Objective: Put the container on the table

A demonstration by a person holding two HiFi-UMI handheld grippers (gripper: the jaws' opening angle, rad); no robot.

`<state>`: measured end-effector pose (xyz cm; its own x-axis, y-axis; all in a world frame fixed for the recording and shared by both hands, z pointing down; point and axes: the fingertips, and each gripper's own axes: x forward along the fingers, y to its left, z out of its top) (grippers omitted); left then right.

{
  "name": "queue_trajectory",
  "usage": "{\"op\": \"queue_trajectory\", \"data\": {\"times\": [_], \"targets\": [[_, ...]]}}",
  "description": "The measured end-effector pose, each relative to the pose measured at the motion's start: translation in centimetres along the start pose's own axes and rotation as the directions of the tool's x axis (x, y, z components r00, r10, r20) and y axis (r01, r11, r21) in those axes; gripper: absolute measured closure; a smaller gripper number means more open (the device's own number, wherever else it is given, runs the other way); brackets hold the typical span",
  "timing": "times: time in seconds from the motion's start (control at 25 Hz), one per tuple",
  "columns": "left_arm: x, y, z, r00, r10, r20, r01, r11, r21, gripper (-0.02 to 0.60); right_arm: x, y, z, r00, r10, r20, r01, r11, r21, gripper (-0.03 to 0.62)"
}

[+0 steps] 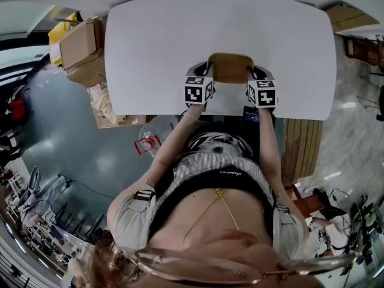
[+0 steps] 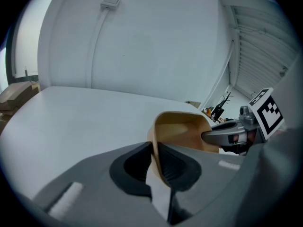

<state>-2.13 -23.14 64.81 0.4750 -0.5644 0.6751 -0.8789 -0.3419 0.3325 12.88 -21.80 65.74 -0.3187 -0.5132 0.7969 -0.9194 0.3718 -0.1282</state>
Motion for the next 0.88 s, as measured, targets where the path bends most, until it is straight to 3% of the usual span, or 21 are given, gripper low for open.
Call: {"op": "queue_trajectory", "data": {"times": [0.88], "targets": [[3.7,2.2,-1.6,0.991,0.017,-0.130,-0.025,0.998,-0.060,0.558,4.4,-1.0,-0.9,0.993,0.035,-0.114,-0.034,0.999,0.016,0.523]]}}
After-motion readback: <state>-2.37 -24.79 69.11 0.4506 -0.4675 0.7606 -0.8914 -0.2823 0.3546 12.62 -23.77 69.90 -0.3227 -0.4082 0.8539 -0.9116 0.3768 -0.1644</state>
